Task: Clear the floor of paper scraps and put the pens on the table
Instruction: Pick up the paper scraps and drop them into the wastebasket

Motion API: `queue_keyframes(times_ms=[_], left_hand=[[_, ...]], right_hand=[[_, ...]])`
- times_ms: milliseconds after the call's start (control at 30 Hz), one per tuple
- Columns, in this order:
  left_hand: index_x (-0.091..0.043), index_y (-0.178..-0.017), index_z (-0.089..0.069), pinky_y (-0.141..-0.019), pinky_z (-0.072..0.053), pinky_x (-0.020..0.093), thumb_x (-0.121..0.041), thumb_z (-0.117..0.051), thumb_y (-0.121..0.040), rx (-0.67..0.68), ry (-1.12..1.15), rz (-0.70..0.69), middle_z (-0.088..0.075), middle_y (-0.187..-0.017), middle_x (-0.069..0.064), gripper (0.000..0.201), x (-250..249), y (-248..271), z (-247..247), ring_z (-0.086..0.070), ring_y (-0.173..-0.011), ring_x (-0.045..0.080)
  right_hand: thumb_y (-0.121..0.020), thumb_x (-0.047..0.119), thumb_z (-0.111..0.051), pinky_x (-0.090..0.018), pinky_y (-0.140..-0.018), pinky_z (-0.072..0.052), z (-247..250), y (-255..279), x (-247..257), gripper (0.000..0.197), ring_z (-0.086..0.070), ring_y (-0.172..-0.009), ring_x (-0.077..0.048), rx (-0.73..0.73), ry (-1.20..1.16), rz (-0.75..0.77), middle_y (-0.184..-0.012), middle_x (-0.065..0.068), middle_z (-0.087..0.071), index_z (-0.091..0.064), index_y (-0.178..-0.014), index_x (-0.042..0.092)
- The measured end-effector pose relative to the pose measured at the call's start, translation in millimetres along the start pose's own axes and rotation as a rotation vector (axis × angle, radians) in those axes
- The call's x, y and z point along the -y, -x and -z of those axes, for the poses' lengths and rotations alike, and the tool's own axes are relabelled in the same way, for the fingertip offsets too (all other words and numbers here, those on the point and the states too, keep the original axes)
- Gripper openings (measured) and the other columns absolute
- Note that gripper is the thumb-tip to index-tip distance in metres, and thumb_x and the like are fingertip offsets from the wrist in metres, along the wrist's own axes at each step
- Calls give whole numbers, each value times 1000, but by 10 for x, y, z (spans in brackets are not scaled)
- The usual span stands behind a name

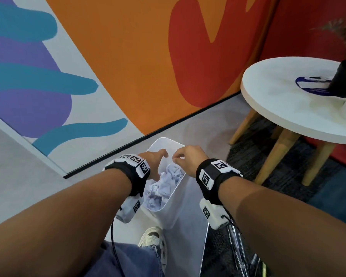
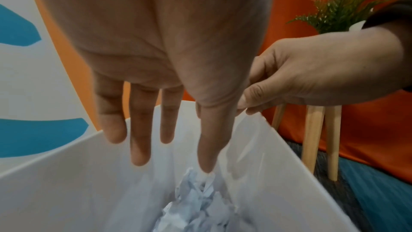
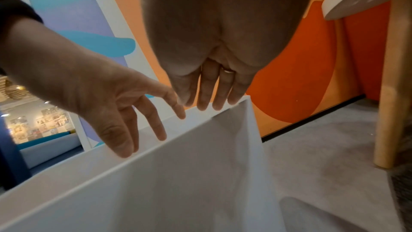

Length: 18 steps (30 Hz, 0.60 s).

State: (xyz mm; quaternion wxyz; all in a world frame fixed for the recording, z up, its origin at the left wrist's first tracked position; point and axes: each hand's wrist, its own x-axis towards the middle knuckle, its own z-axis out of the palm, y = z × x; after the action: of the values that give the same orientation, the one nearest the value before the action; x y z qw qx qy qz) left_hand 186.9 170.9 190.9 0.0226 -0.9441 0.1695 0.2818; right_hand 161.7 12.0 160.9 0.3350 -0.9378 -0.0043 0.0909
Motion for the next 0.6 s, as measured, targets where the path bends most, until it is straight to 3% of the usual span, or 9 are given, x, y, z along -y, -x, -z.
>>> queue_keyframes(times_ms=[133,200,333,433,533,600], left_hand=[[-29,-129,-47,-86,-47,31,-33,-61,-88,-112,-49,-11,-60,-123,-2,44,-154,64,148,-58,-110,20],[-30,-124,-51,-83,-47,31,-34,-56,-90,-203,-56,-40,-61,-120,-4,34,-328,119,288,-59,-107,20],[-35,-113,-55,-73,-50,32,-28,-53,-87,-333,-27,-146,-65,-107,-6,28,-933,308,455,-60,-93,20],[-33,-108,-59,-71,-49,32,-16,-52,-85,-334,6,-256,-66,-98,-8,29,-1523,488,370,-60,-87,18],[-31,-103,-62,-77,-52,34,-13,-54,-85,-272,35,-323,-67,-97,-6,27,-2078,653,153,-63,-92,20],[-29,-103,-63,-76,-50,31,-12,-56,-87,-210,36,-329,-67,-99,-5,25,-2387,741,-5,-62,-92,19]], right_hand=[[-92,29,-56,-24,-85,-48,154,165,-100,17,-63,-98,-14,-104,-69,26,-107,9,-69,-71,-101,29],[-93,28,-55,-21,-79,-46,302,334,-186,18,-63,-92,-13,-142,-74,46,-103,10,-69,-70,-101,30],[-92,20,-58,-12,-82,-42,681,847,-501,17,-61,-87,-1,-237,-144,71,-96,11,-72,-72,-99,26],[-90,14,-60,-5,-74,-45,905,1318,-874,17,-62,-77,5,-374,-287,-8,-85,12,-71,-73,-93,25],[-86,13,-63,-17,-76,-51,1009,1772,-1298,17,-66,-77,-2,-536,-402,-107,-80,9,-73,-73,-85,27],[-85,11,-64,-19,-74,-50,1026,2054,-1545,18,-66,-74,-4,-612,-478,-173,-76,8,-73,-73,-81,27]])
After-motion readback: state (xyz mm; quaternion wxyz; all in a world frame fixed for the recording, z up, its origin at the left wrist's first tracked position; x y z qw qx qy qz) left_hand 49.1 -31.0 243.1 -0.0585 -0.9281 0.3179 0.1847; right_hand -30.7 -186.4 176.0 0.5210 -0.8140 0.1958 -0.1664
